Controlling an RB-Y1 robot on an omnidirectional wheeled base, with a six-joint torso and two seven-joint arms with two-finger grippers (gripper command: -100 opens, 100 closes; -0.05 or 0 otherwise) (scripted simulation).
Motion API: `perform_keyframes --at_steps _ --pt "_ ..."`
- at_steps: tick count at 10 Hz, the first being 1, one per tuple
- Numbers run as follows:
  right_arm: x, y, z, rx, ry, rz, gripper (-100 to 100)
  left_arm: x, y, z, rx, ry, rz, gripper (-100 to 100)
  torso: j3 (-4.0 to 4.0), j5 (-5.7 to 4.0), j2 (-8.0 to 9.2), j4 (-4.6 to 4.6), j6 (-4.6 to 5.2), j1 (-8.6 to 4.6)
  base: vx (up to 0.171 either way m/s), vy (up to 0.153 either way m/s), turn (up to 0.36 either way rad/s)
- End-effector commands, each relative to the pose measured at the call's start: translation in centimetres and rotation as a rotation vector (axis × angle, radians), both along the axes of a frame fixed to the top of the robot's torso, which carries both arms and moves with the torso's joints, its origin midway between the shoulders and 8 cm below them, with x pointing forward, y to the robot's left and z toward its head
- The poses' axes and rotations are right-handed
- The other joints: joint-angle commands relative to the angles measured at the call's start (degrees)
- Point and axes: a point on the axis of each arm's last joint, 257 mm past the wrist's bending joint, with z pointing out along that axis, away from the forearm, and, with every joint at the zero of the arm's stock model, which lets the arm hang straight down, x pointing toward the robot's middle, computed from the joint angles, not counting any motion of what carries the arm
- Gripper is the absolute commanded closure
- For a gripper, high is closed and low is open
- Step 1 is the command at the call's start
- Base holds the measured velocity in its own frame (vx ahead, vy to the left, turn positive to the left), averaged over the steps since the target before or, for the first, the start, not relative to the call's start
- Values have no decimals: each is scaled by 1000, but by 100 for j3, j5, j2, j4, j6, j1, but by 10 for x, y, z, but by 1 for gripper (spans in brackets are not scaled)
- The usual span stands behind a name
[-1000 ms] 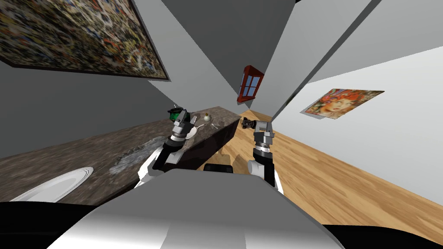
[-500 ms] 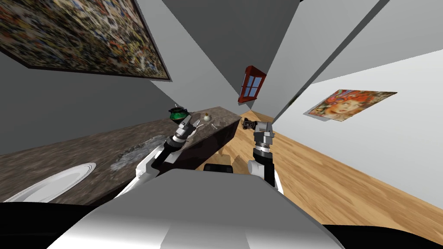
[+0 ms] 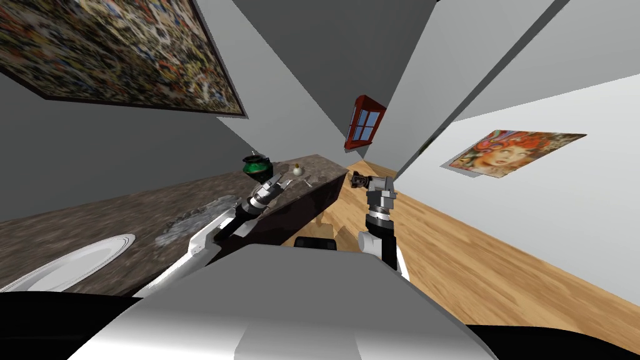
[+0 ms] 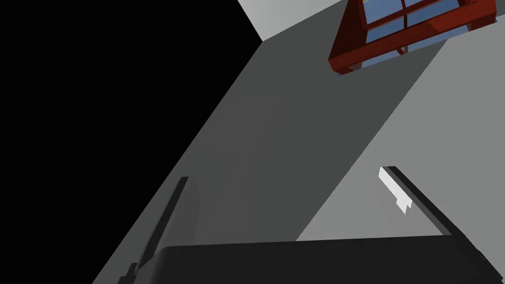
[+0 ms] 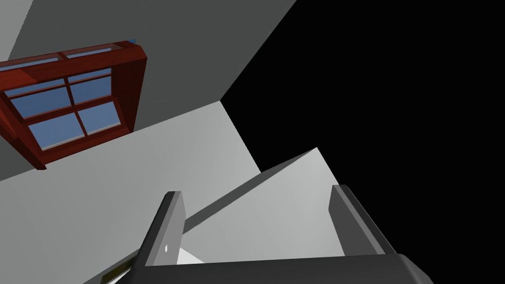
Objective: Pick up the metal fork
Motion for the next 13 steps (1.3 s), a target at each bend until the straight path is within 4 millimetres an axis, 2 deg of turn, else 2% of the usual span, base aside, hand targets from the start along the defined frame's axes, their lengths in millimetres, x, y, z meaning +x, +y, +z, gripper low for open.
perform_keyframes --at_steps 1,2,3,4,5,6,7,8,9,10,11,12,13 --pt "0 0 0 0 0 0 0 1 1 -11 33 25 -19 -100 0 0 0 0 0 0 43 -67 23" --pt "0 0 0 0 0 0 0 3 5 -29 59 72 -34 -100 -1 0 -1 0 1 1 48 -77 15" --pt "0 0 0 0 0 0 0 2 5 -30 82 75 -41 -100 -2 -1 -3 -1 0 -2 48 -66 19" --pt "0 0 0 0 0 0 0 3 11 -49 110 126 -52 -100 -2 0 -3 -1 1 2 67 -85 12" --pt "0 0 0 0 0 0 0 3 11 -51 131 129 -58 -100 -5 -1 -9 -2 1 -4 59 -76 11" --pt "0 0 0 0 0 0 0 3 19 -70 160 185 -66 -100 -5 -1 -7 -2 1 -2 64 -103 -1" --pt "0 0 0 0 0 0 0 2 19 -71 182 188 -72 -100 -6 -2 -9 -2 1 -10 65 -79 11" --pt "0 0 0 0 0 0 0 2 29 -91 207 247 -74 -100 -6 -2 -10 -2 1 -4 95 -65 -7" --pt "0 0 0 0 0 0 0 1 30 -93 232 250 -81 -100 -11 0 -19 -4 1 1 68 -62 -1" --pt "0 0 0 0 0 0 0 0 42 -113 256 312 -79 -100 -8 0 -12 -3 1 3 84 -97 -20" --pt "0 0 0 0 0 0 0 -1 44 -114 283 315 -86 -100 -10 -1 -16 -4 1 -7 67 -84 3" --pt "0 0 0 0 0 0 0 -3 57 -134 305 379 -80 -100 -8 -3 -12 -3 1 -5 79 -101 -32" --pt "0 0 0 0 0 0 0 -4 59 -135 333 383 -86 -100 -8 -3 -13 -3 1 -10 80 -83 -1"
